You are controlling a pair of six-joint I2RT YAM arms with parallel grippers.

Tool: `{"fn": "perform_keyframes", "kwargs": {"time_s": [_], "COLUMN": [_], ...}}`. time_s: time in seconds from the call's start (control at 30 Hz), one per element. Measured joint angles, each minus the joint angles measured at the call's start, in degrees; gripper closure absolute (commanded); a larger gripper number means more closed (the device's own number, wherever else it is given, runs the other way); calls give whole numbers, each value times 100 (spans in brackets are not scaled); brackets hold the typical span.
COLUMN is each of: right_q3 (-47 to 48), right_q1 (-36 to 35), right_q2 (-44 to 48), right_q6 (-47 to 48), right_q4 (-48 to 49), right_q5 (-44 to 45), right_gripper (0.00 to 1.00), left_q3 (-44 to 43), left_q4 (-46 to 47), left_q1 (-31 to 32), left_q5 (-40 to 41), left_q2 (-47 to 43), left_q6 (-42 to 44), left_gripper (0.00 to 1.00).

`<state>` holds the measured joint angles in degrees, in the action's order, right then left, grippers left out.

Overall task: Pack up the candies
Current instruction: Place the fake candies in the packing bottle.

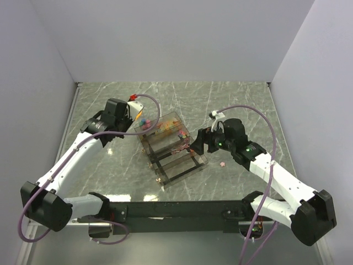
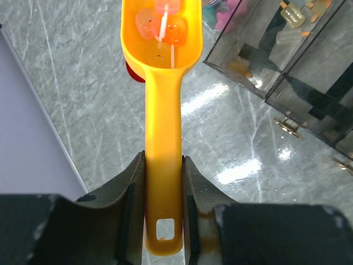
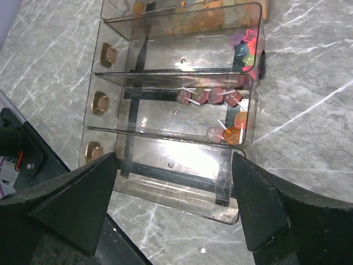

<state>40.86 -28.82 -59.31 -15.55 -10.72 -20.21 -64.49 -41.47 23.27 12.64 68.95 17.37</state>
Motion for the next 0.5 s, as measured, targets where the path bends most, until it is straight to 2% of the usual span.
{"fn": "perform_keyframes", "kwargs": {"time_s": [0.5], "right_q3": [0], "right_q1": [-20], "right_q2": [-2], "right_q6": [15], "right_q4": [0], "right_q5": [20], "right_gripper": [10], "left_q3": [-382], "left_q4": [-354], "left_q1": [13], "left_q5": [129], "left_q2": [140], "left_q6": [782], "left_gripper": [99]}}
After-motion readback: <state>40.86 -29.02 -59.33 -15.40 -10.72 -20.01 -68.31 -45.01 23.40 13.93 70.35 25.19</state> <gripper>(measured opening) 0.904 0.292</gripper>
